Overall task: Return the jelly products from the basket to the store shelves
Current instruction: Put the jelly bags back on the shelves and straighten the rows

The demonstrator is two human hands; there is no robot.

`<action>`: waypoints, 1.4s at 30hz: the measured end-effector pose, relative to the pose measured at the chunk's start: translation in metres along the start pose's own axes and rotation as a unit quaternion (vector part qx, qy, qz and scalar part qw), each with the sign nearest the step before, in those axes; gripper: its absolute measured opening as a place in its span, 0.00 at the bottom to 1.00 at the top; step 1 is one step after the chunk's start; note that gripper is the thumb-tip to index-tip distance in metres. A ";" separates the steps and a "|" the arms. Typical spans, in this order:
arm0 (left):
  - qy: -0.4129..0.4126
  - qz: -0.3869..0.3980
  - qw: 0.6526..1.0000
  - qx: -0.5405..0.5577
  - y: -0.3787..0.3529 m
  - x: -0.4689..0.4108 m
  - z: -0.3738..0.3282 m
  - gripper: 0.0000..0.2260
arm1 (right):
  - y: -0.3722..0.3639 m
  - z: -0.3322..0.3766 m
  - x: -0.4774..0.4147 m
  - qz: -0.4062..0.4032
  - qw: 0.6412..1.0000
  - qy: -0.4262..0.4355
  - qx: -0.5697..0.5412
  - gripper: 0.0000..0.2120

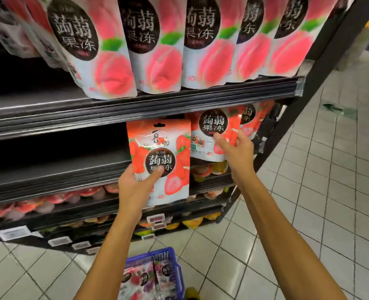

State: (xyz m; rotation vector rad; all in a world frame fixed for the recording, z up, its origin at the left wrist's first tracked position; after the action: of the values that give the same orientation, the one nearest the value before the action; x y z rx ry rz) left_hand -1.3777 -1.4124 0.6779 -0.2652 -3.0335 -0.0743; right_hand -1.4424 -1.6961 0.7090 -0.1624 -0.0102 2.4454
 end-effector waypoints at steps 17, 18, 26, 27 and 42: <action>0.002 -0.001 0.999 0.050 -0.017 0.006 0.008 0.13 | 0.024 -0.010 -0.003 -0.003 0.972 0.082 0.219 0.24; 0.004 -0.001 0.999 0.052 -0.018 0.006 0.009 0.12 | 0.026 -0.011 -0.002 -0.022 0.972 0.080 0.221 0.26; 0.007 0.004 0.999 0.053 -0.027 0.011 0.015 0.15 | 0.022 -0.014 -0.003 -0.092 0.960 0.071 0.254 0.30; 0.009 0.004 0.999 0.051 -0.028 0.012 0.016 0.16 | 0.020 -0.015 -0.004 -0.095 0.960 0.069 0.255 0.30; 0.016 0.015 0.999 0.027 -0.042 0.010 0.005 0.22 | 0.028 -0.007 0.004 -0.110 0.963 0.067 0.236 0.24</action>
State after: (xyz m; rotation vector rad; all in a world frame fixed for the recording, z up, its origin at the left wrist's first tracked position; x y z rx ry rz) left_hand -1.3954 -1.4519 0.6720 -0.3029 -2.9933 0.0042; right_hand -1.4621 -1.7152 0.7007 -0.1048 0.5781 2.1420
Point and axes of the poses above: each hand's wrist, its own x-axis away from the middle knuckle, its own y-axis out of the back of the hand, z = x × y, the point moved 8 cm from there along -x, towards the middle knuckle, and after that the axes turned 1 degree about z, right-handed, at the moved point
